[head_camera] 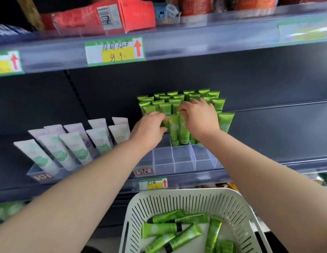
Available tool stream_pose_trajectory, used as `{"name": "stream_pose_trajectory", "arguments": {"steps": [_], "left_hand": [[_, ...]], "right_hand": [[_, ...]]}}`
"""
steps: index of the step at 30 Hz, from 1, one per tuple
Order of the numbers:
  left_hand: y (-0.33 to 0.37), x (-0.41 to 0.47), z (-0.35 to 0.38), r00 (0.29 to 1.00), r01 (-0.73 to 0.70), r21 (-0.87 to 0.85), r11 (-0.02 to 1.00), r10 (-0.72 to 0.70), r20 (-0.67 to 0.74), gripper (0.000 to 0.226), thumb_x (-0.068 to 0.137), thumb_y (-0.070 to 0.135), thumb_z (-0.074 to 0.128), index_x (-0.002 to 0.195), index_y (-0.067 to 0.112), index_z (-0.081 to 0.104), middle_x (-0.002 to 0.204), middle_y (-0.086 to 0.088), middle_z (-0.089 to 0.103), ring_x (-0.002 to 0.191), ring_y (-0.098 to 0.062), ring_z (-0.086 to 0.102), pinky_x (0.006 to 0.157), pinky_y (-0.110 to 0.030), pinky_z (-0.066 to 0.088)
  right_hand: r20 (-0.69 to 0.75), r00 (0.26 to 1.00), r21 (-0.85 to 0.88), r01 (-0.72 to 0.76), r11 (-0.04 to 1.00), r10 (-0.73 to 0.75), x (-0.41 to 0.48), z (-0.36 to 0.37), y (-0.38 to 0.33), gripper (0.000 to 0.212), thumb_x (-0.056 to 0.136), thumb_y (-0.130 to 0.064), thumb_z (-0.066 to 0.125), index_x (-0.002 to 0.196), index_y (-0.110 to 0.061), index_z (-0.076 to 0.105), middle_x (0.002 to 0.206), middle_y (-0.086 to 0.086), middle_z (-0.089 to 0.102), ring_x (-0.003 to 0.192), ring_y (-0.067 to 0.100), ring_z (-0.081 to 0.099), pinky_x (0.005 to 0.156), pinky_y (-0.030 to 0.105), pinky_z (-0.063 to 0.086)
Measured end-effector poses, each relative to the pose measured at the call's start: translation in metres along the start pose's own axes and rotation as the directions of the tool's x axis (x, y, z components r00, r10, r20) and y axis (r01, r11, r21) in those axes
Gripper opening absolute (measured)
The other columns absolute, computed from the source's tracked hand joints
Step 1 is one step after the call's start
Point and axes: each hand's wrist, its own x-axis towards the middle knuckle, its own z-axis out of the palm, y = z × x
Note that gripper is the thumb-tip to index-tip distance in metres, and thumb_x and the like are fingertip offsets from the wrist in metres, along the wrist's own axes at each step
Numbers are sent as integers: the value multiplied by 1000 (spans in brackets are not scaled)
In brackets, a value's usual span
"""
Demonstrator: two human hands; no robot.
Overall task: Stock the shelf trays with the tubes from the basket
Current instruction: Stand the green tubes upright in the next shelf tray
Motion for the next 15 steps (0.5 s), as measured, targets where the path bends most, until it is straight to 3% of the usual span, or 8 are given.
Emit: {"name": "stream_pose_trajectory", "arguments": {"steps": [6, 10, 15], "left_hand": [[1, -10, -3, 989, -126, 80, 989, 119, 92, 29, 90, 18, 64, 118, 15, 62, 125, 0, 57, 116, -21, 46, 90, -42, 47], [1, -15, -3, 988, -131, 64, 989, 125, 88, 29, 90, 18, 65, 118, 15, 62, 124, -1, 57, 117, -21, 46, 92, -41, 45], [2, -22, -1, 991, -116, 55, 992, 112, 76, 26, 89, 18, 65, 115, 16, 63, 119, 0, 59, 110, -19, 47, 83, -34, 42]], "right_hand": [[109, 994, -84, 20, 996, -11, -1, 12, 0, 33, 91, -12, 50, 114, -31, 64, 106, -2, 67, 102, 26, 47, 72, 33, 28], [144, 990, -103, 25, 994, -10, -1, 15, 0, 38, 90, -10, 51, 119, -33, 61, 111, -2, 66, 106, 26, 46, 74, 34, 30], [47, 998, -78, 50, 996, -46, -8, 11, -4, 36, 90, -13, 55, 123, -28, 60, 110, 2, 64, 107, 28, 47, 79, 38, 36]]}}
